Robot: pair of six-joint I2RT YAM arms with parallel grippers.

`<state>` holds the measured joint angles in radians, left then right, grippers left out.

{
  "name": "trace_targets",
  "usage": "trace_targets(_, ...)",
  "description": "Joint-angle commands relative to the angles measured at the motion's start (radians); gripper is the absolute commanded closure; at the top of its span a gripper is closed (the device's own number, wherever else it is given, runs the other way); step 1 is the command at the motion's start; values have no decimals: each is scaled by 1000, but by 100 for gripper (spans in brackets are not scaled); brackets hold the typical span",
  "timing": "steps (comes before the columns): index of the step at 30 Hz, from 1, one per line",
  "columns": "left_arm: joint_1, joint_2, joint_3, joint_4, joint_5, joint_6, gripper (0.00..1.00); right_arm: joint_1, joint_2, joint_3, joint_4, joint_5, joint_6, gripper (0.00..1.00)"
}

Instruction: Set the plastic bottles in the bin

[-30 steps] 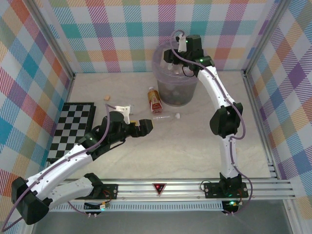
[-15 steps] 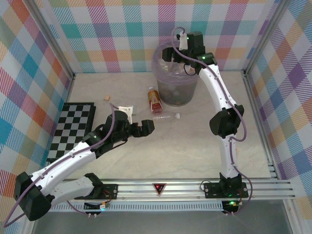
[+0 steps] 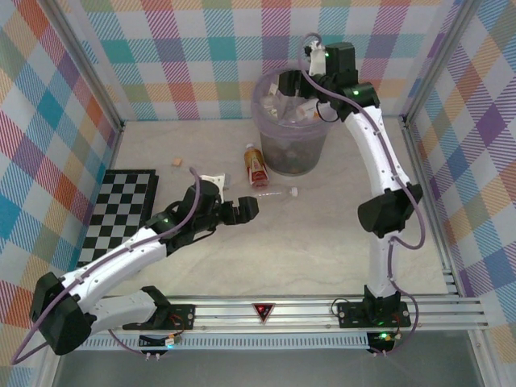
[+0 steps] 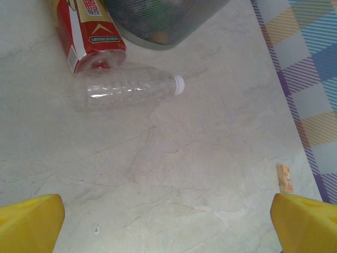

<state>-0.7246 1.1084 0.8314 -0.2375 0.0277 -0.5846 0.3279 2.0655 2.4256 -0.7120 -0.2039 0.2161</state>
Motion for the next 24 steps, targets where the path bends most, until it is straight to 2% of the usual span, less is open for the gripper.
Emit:
trace_targets(1, -4, 45, 51, -3, -54, -30, 0, -7, -173, -128, 6, -55, 5, 22)
trace_targets(6, 9, 183, 125, -8, -117, -34, 0, -28, -390, -398, 17, -89, 6, 22)
trace_targets(11, 72, 343, 210, 26, -158, -86, 0, -45, -569, -661, 32, -86, 18, 21)
trace_targets(15, 105, 506, 317, 48, -186, -56, 0, -59, -684, -831, 49, -80, 52, 20)
trace_targets(24, 111, 823, 604, -88, -219, 46, 0, -84, -834, -1008, -2, -59, 66, 11)
